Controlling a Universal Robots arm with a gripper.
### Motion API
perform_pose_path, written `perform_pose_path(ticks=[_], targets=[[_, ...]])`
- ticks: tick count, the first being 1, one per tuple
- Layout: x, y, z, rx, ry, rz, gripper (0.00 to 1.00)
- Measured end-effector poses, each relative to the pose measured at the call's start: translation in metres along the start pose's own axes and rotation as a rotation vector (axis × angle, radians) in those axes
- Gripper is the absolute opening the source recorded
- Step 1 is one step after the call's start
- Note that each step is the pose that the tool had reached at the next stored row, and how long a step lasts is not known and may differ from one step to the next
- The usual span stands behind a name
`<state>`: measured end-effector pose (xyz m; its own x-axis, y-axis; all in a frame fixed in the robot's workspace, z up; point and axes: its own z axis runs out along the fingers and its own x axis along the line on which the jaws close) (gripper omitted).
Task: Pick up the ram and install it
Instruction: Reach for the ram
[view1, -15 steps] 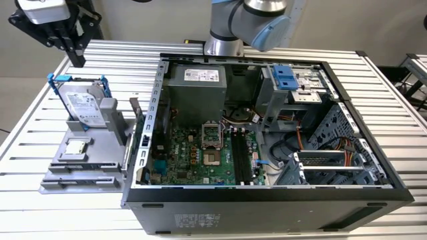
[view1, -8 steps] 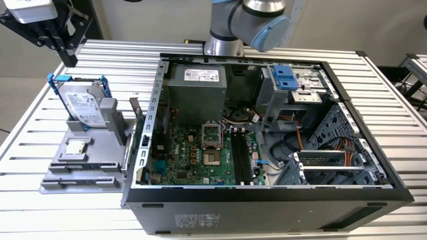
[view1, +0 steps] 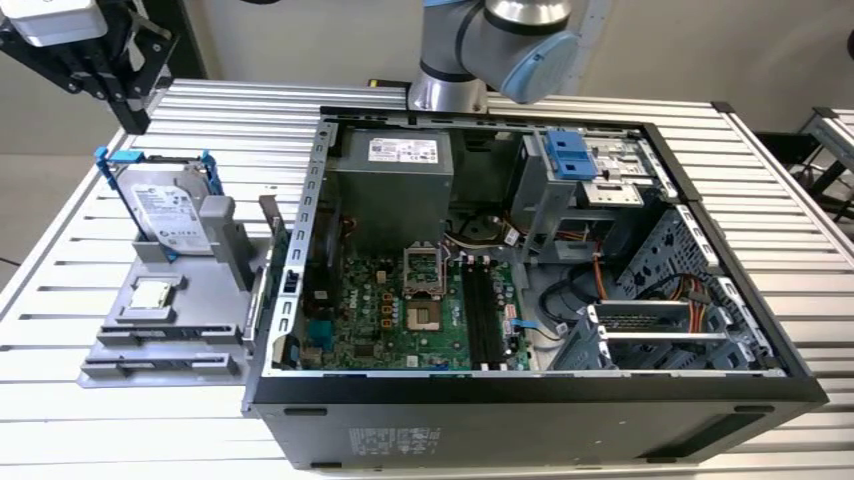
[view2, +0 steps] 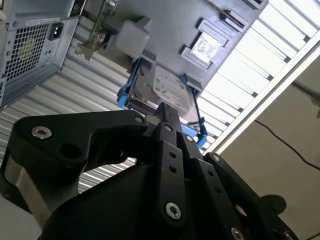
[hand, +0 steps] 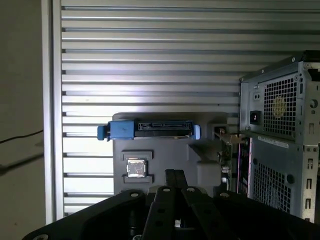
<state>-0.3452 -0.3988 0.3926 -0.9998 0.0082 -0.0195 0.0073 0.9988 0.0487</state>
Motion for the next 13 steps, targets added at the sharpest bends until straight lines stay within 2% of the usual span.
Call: perform_pose_path(ticks=[6,13], targets=[[0.0066,-0.0028,-0.0002,0.0000,0.0001,0.000,0.00],[0.0073,-0.0188,-0.0002,0.0000,0.0001,0.000,0.00]])
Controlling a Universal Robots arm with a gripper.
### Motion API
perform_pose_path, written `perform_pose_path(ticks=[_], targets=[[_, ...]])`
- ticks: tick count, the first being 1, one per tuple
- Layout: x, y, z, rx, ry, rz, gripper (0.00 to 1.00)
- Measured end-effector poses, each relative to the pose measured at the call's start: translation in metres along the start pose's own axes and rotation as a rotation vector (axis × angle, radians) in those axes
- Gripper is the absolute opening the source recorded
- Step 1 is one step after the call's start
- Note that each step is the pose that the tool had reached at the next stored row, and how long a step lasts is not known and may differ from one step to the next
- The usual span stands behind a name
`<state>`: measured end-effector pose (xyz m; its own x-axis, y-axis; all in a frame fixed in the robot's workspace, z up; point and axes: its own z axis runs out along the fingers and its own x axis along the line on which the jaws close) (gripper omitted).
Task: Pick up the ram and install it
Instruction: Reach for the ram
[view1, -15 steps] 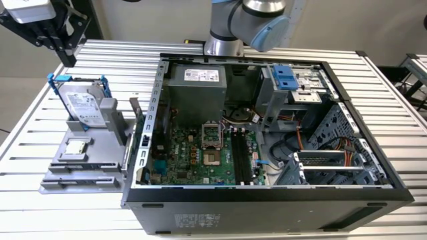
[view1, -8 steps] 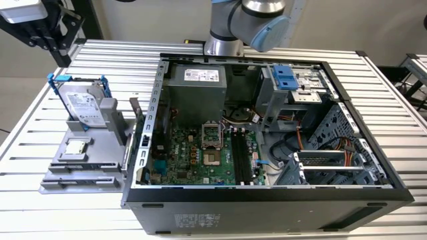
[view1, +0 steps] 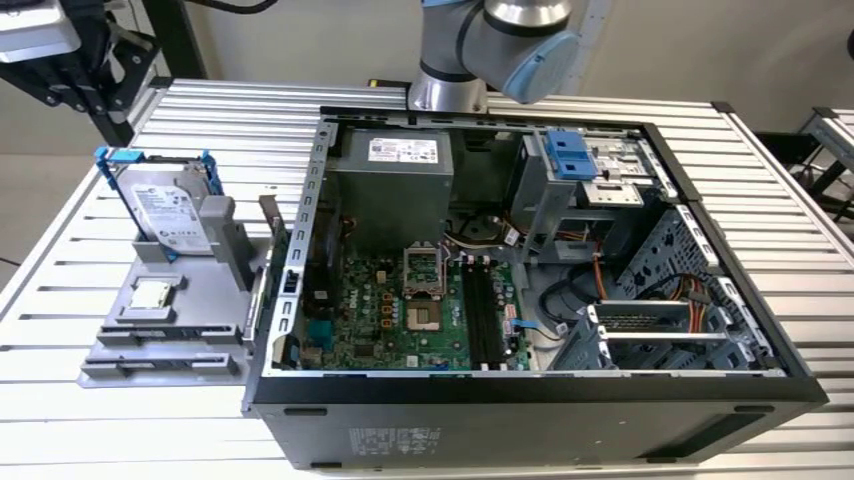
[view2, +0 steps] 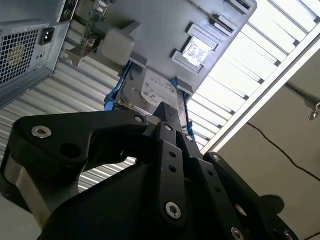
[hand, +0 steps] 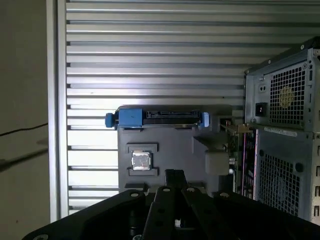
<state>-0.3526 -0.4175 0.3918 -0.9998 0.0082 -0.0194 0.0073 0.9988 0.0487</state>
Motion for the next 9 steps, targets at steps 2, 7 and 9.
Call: perform_pose_path(ticks=[2,7,9], targets=[[0.0005,-0.0056,0.0002,0.0000,0.0000,0.000,0.00],[0.0032,-0.0189,0.0007,0.0000,-0.0001,0.002,0.00],[0.0047,-0.0232,0.0009,0.0000,-0.0002,0.002,0.00]])
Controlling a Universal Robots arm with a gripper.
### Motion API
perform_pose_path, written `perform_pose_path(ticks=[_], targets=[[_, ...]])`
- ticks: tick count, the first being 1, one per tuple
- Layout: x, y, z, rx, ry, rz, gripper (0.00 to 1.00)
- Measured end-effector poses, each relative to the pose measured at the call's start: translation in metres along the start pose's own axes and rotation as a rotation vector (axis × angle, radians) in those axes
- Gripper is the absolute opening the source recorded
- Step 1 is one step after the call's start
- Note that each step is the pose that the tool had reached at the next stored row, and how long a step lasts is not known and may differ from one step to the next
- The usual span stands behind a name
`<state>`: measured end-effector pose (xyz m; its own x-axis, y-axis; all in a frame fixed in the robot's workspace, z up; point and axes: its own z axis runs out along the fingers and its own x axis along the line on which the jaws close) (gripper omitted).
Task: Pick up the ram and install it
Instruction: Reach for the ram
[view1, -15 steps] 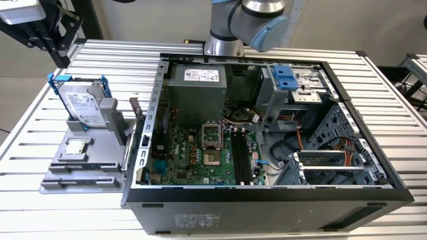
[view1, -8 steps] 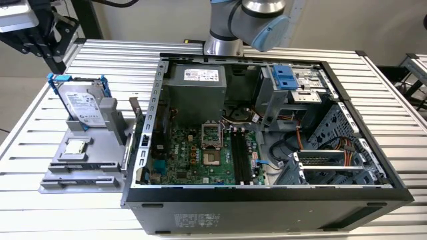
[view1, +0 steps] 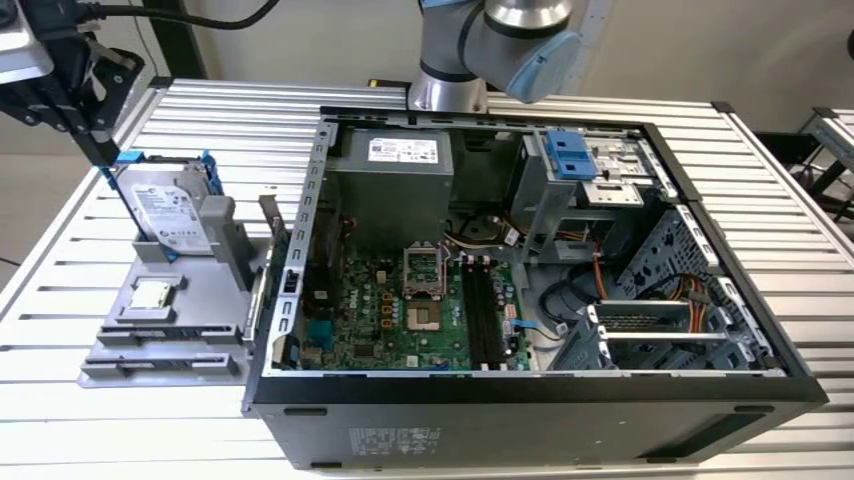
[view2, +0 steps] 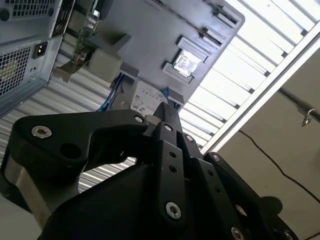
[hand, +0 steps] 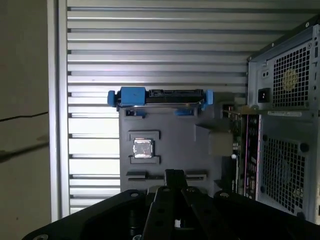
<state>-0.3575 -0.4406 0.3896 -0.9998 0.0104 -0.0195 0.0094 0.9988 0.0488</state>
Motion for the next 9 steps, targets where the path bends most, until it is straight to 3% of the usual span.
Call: perform_pose_path(ticks=[9], targets=[[0.0041,-0.0191,0.0011,0.0001,0.0001,0.001,0.00]])
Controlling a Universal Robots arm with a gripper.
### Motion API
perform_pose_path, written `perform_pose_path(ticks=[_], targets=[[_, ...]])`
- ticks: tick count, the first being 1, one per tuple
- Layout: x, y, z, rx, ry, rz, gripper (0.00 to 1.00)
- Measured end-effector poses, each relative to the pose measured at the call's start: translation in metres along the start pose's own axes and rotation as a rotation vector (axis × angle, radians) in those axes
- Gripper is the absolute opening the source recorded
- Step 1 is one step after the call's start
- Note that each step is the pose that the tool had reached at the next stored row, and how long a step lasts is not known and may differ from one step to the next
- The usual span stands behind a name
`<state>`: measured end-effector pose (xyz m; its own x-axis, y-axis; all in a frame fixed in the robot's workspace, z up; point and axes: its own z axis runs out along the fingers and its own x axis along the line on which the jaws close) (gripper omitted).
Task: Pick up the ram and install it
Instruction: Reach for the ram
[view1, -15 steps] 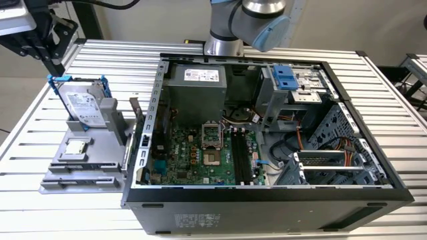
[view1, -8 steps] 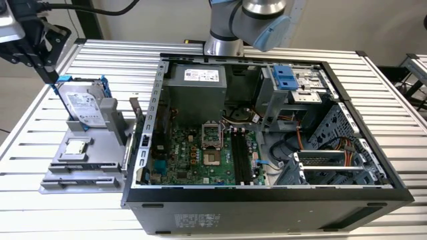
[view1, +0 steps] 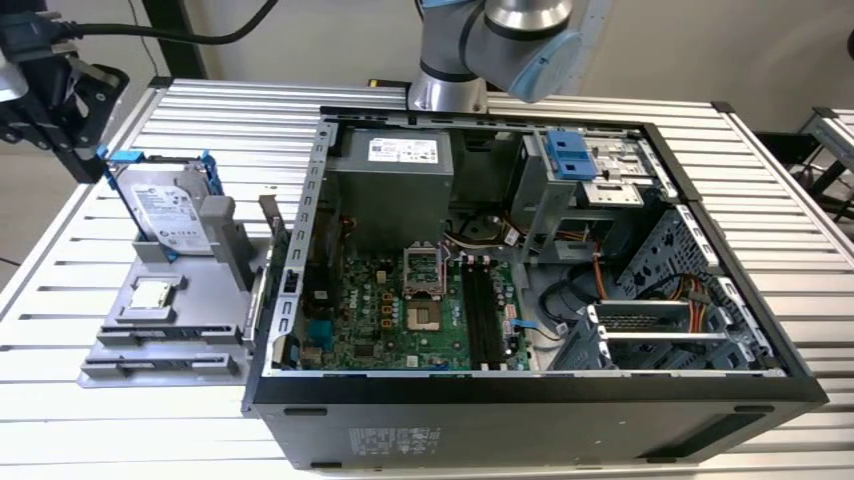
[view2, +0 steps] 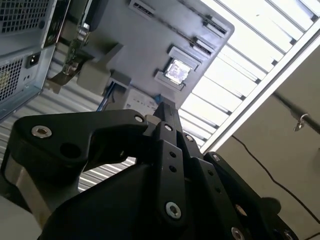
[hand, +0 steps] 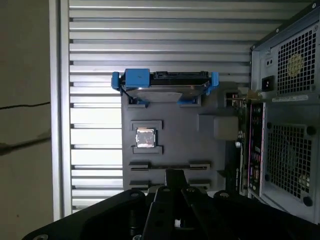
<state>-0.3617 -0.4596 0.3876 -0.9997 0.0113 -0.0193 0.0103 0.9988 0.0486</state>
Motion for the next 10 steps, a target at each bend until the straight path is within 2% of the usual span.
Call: perform_pose_path(ticks=[10], targets=[[0.0000,-0.0198,0.0018,-0.0001,-0.0001,0.000,0.00]])
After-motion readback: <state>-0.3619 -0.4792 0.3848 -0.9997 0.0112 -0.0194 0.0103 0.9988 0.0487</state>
